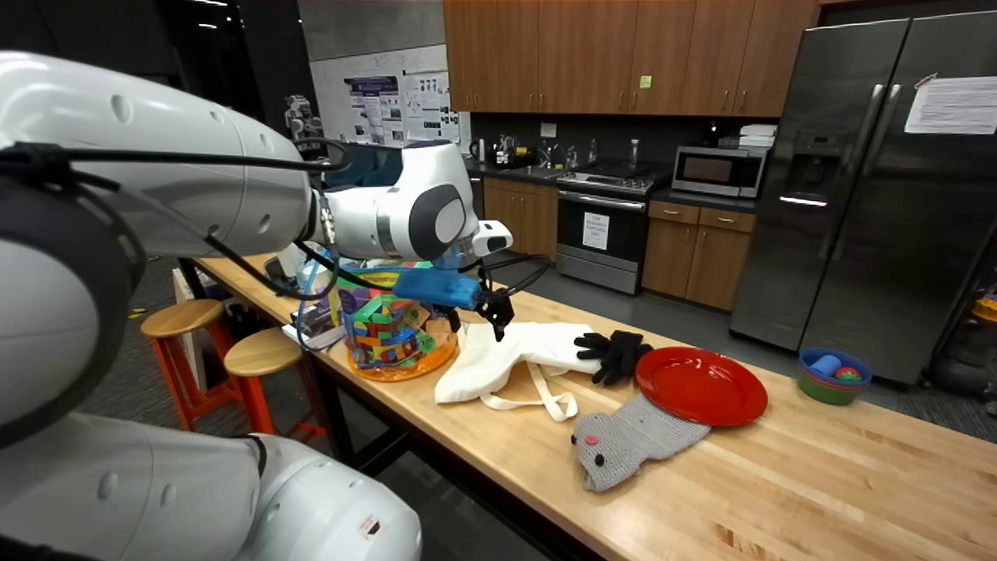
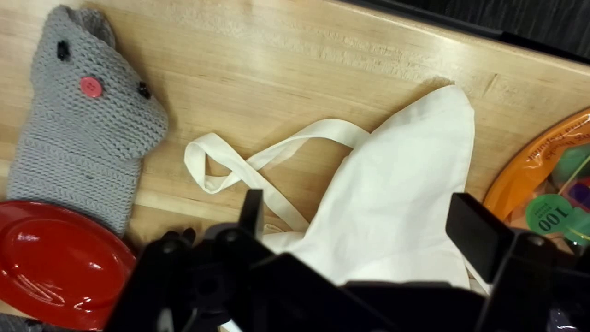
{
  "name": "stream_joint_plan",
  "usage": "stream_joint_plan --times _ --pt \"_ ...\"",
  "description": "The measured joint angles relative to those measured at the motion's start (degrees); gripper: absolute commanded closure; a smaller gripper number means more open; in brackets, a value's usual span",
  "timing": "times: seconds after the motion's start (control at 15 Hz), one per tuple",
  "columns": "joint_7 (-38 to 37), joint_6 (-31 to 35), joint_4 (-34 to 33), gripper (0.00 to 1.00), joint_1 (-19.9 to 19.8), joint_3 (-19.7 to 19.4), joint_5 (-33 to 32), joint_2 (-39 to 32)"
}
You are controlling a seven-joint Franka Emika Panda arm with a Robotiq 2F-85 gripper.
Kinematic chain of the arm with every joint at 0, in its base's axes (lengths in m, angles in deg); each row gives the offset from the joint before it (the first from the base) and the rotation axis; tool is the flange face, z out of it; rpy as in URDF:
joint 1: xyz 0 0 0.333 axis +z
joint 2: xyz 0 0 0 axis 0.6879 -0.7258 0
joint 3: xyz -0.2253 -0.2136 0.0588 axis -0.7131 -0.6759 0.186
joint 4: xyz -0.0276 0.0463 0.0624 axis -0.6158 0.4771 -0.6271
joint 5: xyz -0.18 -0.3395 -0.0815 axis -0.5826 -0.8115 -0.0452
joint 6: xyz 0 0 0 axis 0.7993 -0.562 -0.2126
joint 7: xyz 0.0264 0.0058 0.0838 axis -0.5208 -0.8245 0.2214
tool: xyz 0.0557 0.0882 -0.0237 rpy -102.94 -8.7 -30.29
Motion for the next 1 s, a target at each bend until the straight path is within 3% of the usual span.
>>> stream_joint_plan --times 0.4,1.0 --pt "1.48 0.01 1.54 0.0 -0.68 -2.1 -0.68 0.25" --pt "19.75 7.32 7.92 0.0 -10.95 -17.07 -12.62 1.1"
